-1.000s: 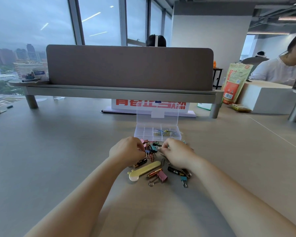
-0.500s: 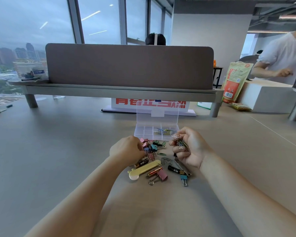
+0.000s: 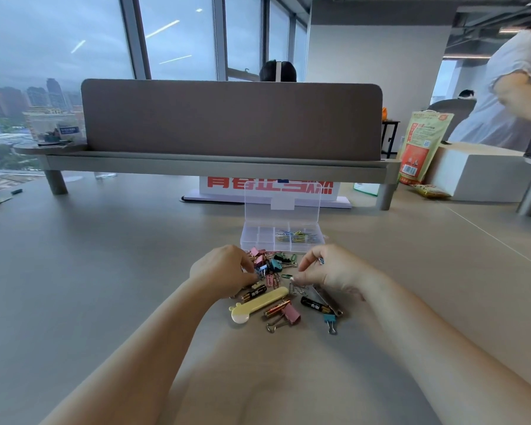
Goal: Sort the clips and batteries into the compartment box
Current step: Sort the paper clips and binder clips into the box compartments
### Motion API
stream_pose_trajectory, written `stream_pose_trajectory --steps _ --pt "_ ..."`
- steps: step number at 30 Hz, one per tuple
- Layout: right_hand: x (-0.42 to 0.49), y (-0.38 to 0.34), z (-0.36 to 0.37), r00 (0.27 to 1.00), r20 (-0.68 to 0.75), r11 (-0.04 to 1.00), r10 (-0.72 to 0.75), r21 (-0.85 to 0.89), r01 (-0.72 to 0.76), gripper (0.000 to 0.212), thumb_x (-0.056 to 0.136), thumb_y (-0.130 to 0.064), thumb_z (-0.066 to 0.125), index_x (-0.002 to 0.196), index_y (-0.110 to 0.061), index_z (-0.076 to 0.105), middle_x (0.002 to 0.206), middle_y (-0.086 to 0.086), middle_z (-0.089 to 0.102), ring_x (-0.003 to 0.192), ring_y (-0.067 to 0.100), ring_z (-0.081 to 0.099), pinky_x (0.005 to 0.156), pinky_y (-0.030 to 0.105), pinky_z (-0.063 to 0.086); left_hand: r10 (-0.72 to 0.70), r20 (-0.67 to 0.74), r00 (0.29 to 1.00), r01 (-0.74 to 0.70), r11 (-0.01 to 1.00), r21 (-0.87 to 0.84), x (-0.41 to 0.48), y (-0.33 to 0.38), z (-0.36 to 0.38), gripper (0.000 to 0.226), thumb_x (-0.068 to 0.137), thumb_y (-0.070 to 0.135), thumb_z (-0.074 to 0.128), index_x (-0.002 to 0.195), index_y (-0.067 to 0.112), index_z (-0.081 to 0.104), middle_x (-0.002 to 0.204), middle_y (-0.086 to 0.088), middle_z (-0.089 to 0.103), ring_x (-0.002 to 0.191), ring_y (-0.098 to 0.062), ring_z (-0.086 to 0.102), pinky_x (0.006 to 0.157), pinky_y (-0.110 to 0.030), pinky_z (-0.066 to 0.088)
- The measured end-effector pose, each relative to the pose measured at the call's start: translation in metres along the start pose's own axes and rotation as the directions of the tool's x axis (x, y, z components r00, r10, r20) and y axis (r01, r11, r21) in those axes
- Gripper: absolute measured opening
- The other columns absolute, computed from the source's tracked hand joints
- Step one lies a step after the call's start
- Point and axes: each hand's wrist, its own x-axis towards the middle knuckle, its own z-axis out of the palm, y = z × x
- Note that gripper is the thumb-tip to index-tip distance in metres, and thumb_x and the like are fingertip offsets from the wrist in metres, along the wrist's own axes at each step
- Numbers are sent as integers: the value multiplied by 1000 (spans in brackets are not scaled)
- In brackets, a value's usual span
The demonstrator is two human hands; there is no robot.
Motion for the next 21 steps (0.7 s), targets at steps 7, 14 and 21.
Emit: stream_pose_trajectory --steps 7,14,21 --pt "4 0 8 999 -46 938 -20 -346 3 45 65 -44 81 103 -23 66 124 -2 59 111 18 52 85 28 43 27 0 1000 -27 999 -31 -1 -1 -2 17 85 42 64 93 29 70 64 12 56 59 -7 55 47 -21 34" --pt "9 3 13 994 -81 946 -67 -321 37 6 82 -28 71 87 -27 70 103 -7 68 100 12 60 87 29 48 45 38 998 -46 999 1 1 -7 -3 17 86 28 61 101 30 70 91 13 57 74 -5 52 57 -21 42" --pt "0 -1 5 996 -46 948 -72 -315 54 18 74 -29 79 67 -29 62 74 -19 57 75 3 54 69 24 43 29 10 1000 -29 999 -14 3 -8 0 10 84 34 66 92 31 71 87 14 60 75 -5 57 61 -24 50"
